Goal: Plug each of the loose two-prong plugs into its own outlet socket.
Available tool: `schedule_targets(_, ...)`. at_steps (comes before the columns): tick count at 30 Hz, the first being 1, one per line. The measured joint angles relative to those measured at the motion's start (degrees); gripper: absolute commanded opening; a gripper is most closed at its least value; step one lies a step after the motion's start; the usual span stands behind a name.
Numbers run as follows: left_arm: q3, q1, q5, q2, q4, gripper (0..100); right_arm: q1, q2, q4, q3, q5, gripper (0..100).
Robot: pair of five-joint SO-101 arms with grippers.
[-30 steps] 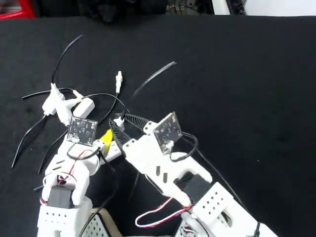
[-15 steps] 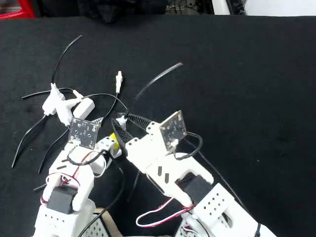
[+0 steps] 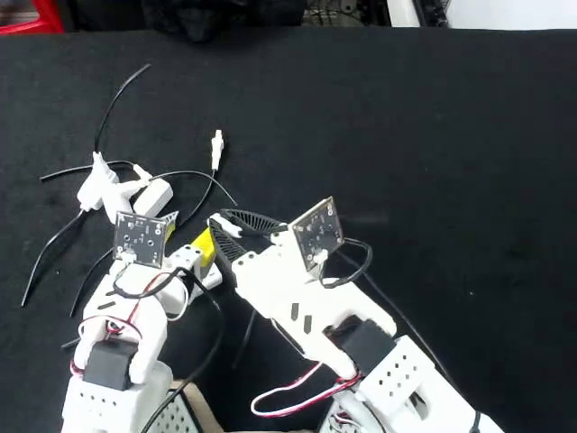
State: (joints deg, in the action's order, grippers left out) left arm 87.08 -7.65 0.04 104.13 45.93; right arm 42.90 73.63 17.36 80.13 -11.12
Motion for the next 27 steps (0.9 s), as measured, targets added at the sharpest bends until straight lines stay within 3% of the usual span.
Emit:
schedule_targets(12,-0.3,2.3,-0.6,0.1,2.2,22,0.0,-0.1,7.5,-4.1,0.1,1.1)
schedule_targets(17,-1.6,4.6,-10.5,0.2,9.3,22,-2.7,-1.0,8.1,-4.0,0.1,1.1)
schedule_targets(22,-1.4,16.5,-21.8,0.2,16.2,22,-3.3,-4.0,8.1,-4.0,0.1,1.1)
schedule_targets(27,3.4,33.2,-24.8,0.2,16.8,22,-0.9,-17.1,8.2,-10.5,0.1,1.1)
